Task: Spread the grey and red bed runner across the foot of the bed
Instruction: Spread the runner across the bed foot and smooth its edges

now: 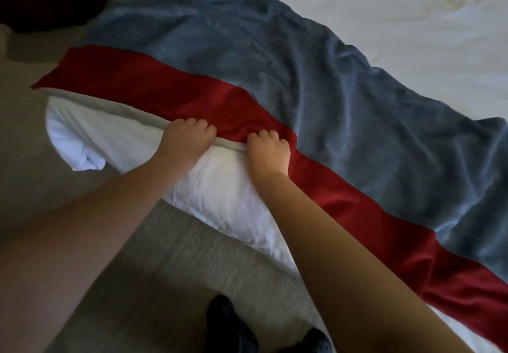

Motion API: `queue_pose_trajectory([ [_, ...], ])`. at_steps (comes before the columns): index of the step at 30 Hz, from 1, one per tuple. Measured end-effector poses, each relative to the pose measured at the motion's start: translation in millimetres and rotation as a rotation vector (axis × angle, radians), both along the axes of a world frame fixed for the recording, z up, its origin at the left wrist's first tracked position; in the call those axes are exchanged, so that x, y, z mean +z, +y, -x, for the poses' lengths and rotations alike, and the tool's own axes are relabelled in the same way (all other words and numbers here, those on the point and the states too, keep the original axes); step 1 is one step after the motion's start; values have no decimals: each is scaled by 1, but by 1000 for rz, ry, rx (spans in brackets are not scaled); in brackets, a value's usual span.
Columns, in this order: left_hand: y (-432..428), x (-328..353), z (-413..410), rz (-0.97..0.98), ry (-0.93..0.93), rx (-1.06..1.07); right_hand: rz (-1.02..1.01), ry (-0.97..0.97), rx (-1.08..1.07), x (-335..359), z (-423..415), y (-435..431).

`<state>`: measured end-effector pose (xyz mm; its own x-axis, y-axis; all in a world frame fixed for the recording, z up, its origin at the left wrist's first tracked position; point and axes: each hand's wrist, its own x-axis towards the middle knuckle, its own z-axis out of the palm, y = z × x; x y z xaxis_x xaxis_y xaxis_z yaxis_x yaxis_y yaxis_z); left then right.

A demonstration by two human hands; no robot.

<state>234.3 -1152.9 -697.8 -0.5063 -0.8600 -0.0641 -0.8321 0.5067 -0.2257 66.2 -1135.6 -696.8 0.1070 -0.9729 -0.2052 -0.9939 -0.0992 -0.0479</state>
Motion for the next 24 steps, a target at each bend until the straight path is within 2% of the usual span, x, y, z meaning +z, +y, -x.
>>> queue_pose_trajectory([
  [3, -10, 5, -15, 33, -49, -61, -29, -32, -21, 3, -13, -7],
  [5, -18, 4, -37, 54, -64, 31, -34, -107, 14, 10, -33, -2],
  [7, -26, -1, -61, -7, -38, 135, -20, -151, 127, 13, -60, 11],
  [9, -25, 0, -79, 14, -87, 145, -29, -168, 176, 10, -81, 19],
  [11, -25, 2, -90, 94, -131, 153, -10, -179, 138, 8, -91, 14],
  [14, -29, -1, -103, 161, -95, 172, -6, -164, 113, 2, -93, 3],
  [19, -33, -6, -110, -109, 67, 47, -242, -187, 229, -6, -88, -7],
  [22, -41, -3, -119, -142, 28, 60, -292, -211, 240, 1, -84, -25],
  [24, -50, 2, -130, -101, 56, 68, -247, -234, 267, 6, -87, -43],
])
